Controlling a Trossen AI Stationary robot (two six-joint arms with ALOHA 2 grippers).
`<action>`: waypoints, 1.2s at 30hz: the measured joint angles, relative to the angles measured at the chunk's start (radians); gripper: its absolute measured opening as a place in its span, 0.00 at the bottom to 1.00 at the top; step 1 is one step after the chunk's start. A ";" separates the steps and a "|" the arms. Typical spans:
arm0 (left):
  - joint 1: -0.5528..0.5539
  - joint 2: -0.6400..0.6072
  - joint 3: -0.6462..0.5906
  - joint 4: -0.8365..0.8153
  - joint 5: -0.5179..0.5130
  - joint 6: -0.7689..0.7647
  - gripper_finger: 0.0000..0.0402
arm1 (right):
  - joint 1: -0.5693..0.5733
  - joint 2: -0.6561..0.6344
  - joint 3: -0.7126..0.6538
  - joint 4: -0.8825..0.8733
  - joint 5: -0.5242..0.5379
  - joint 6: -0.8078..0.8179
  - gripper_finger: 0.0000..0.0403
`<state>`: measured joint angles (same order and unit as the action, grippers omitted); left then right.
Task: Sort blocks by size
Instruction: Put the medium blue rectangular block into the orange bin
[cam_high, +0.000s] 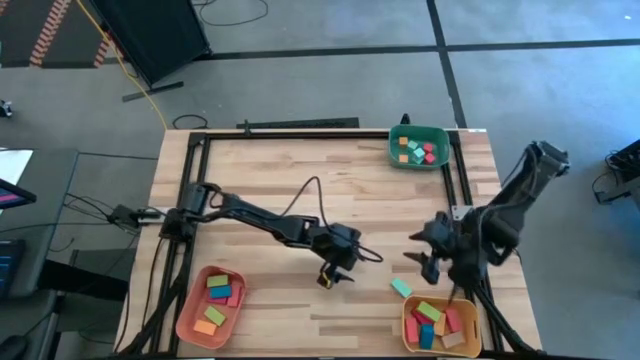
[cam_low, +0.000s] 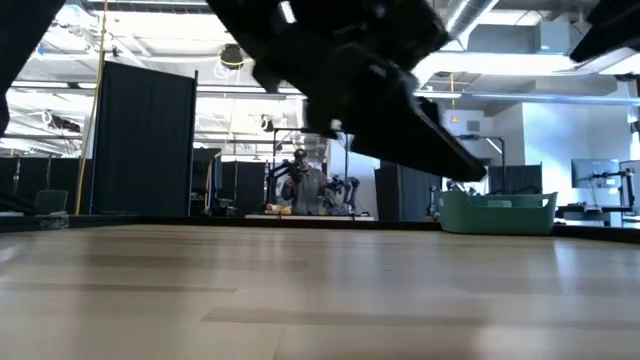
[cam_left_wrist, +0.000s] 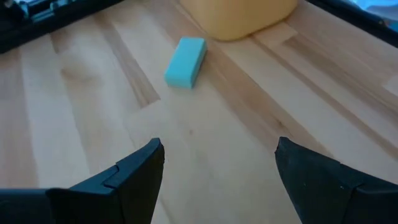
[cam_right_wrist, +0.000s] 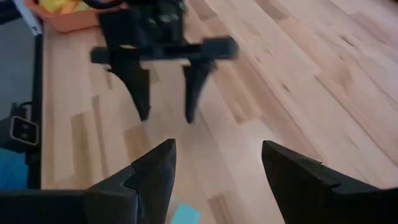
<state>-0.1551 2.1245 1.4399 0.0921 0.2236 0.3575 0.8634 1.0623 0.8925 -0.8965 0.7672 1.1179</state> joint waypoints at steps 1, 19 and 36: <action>0.000 0.014 0.017 0.003 0.003 0.000 0.73 | 0.020 0.016 0.000 0.013 0.022 0.000 0.66; 0.000 0.290 0.373 -0.022 0.071 -0.034 0.73 | 0.118 0.273 0.000 0.557 0.529 -0.664 0.66; 0.000 0.318 0.409 0.032 0.079 -0.051 0.73 | 0.257 0.150 0.000 0.748 0.803 -0.993 0.66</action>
<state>-0.1552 2.4420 1.8484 0.1244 0.3027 0.3061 1.1201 1.2128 0.8921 -0.1489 1.5702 0.1251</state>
